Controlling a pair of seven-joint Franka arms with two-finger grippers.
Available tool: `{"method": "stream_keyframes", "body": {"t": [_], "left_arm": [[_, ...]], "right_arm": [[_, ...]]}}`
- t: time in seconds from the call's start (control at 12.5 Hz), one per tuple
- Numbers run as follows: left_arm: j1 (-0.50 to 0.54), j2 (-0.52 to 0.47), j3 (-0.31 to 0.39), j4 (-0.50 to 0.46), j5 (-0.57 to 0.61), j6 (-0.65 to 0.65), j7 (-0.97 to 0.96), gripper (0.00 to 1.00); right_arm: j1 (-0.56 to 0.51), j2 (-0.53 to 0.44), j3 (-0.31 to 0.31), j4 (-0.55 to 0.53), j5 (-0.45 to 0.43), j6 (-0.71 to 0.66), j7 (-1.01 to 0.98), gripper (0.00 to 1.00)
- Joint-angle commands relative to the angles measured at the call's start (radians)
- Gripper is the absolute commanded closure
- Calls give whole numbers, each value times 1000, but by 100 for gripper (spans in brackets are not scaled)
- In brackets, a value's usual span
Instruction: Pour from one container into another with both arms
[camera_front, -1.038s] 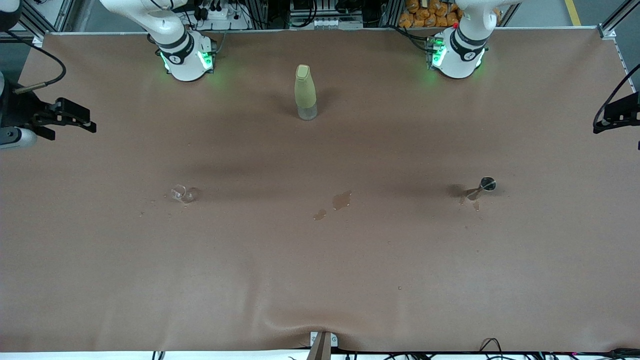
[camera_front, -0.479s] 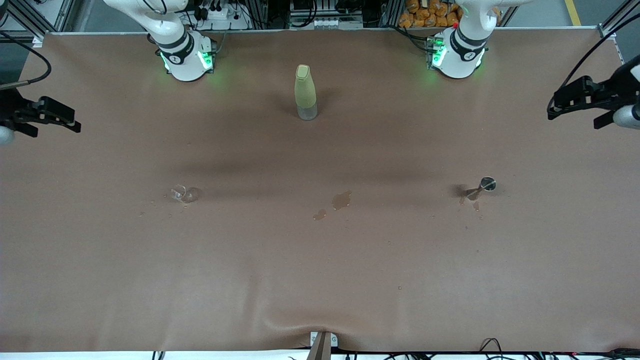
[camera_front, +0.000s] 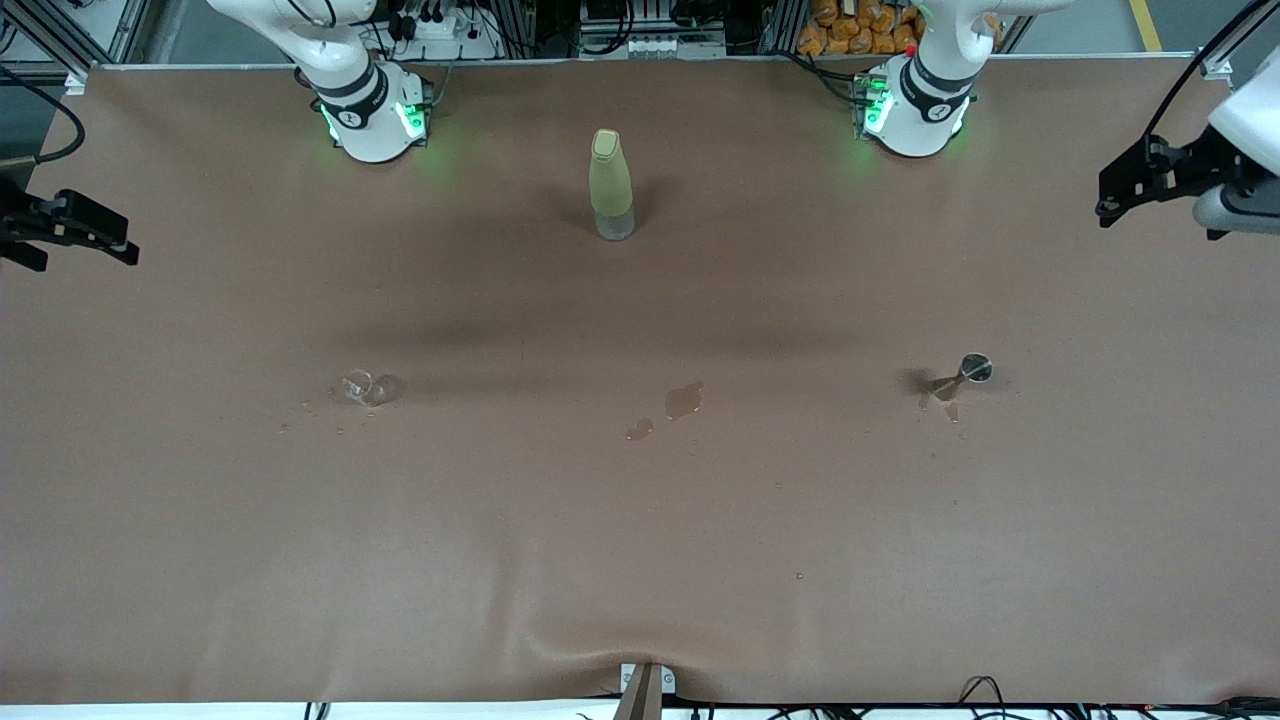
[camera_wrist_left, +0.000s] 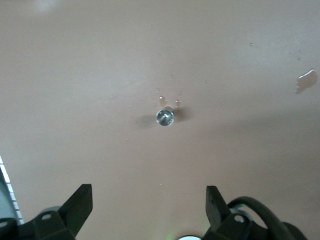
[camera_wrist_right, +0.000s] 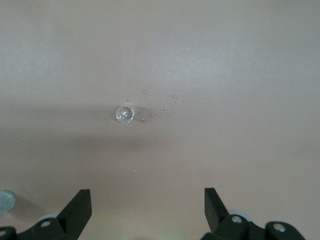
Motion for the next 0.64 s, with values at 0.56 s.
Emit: {"method": "stream_keyframes", "body": {"t": [0.56], "left_arm": [[-17,-48,12,-57,-64,38,-116,0]], "right_arm": [[26,0,-43,11,55,-9,19,0]]}}
